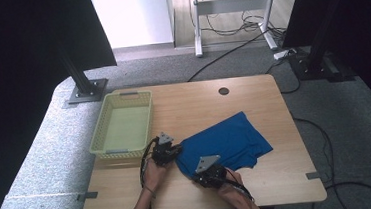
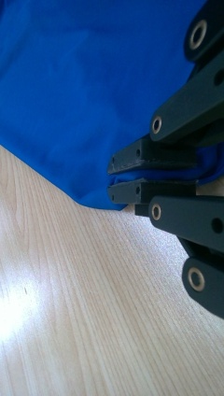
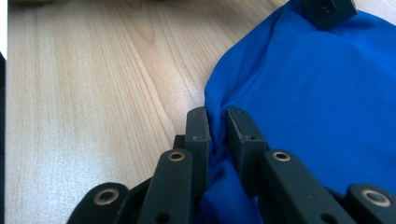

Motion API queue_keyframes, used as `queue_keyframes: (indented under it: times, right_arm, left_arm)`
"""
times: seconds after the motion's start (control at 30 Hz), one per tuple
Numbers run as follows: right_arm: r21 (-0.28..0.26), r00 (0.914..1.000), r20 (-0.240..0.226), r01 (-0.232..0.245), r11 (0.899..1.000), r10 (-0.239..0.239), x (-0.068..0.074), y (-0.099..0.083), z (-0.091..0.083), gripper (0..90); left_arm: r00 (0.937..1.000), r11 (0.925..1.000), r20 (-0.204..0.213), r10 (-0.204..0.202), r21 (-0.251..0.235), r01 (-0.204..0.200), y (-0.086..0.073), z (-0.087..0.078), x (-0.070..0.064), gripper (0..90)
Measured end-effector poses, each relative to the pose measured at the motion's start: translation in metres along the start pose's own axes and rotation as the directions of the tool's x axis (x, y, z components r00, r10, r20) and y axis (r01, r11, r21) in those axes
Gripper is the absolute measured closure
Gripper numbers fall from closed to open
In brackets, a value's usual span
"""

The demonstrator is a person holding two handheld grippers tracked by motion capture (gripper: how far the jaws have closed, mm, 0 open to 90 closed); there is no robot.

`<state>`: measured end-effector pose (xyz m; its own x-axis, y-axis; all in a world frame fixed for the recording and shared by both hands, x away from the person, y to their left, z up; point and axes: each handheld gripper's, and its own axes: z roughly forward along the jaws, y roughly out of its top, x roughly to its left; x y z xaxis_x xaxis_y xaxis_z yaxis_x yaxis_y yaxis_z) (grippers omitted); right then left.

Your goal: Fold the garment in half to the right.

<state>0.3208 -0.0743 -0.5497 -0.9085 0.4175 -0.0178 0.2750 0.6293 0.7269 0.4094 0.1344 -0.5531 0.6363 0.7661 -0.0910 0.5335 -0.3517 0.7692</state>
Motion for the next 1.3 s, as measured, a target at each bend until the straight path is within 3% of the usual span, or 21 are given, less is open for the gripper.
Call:
queue_keyframes:
  times: [0.23, 0.43, 0.53, 0.63, 0.77, 0.87, 1.0, 1.13, 1.3]
  right_arm:
    - [-0.070, 1.0000, 0.007, 0.000, 0.998, 0.001, -0.003, 0.003, -0.013, 79.2]
    - [-0.114, 0.9990, 0.035, -0.023, 0.993, 0.027, -0.012, 0.003, -0.030, 79.2]
    - [-0.126, 0.9975, 0.053, -0.039, 0.991, 0.046, -0.019, 0.000, -0.038, 79.2]
    - [-0.131, 0.9945, 0.073, -0.064, 0.989, 0.074, -0.026, -0.006, -0.045, 79.2]
    - [-0.117, 0.9891, 0.097, -0.099, 0.988, 0.111, -0.036, -0.017, -0.050, 79.2]
    - [-0.084, 0.9863, 0.099, -0.124, 0.989, 0.132, -0.041, -0.025, -0.048, 79.1]
    - [-0.030, 0.9852, 0.078, -0.151, 0.988, 0.153, -0.047, -0.034, -0.039, 79.0]
    - [-0.023, 0.9842, 0.062, -0.165, 0.986, 0.166, -0.048, -0.033, -0.038, 79.0]
    - [-0.029, 0.9841, 0.037, -0.172, 0.985, 0.173, -0.044, -0.030, -0.033, 78.8]
  left_arm:
    - [0.9997, 0.9990, -0.018, 0.017, -0.041, -0.018, 0.006, -0.006, -0.002, 84.5]
    - [0.9993, 0.9899, -0.027, 0.027, -0.139, -0.030, 0.023, -0.014, -0.008, 84.5]
    - [0.9969, 0.9825, -0.046, 0.064, -0.172, -0.071, 0.034, -0.013, -0.016, 84.5]
    - [0.9896, 0.9732, -0.081, 0.119, -0.188, -0.132, 0.042, -0.005, -0.025, 84.5]
    - [0.9827, 0.9704, -0.085, 0.164, -0.165, -0.177, 0.044, 0.014, -0.033, 84.4]
    - [0.9789, 0.9734, -0.073, 0.191, -0.114, -0.198, 0.044, 0.029, -0.036, 84.2]
    - [0.9687, 0.9706, -0.077, 0.236, -0.029, -0.239, 0.041, 0.047, -0.039, 84.1]
    - [0.9722, 0.9744, -0.071, 0.223, -0.010, -0.225, 0.040, 0.051, -0.039, 84.0]
    - [0.9708, 0.9732, -0.068, 0.230, 0.022, -0.229, 0.040, 0.046, -0.037, 83.8]
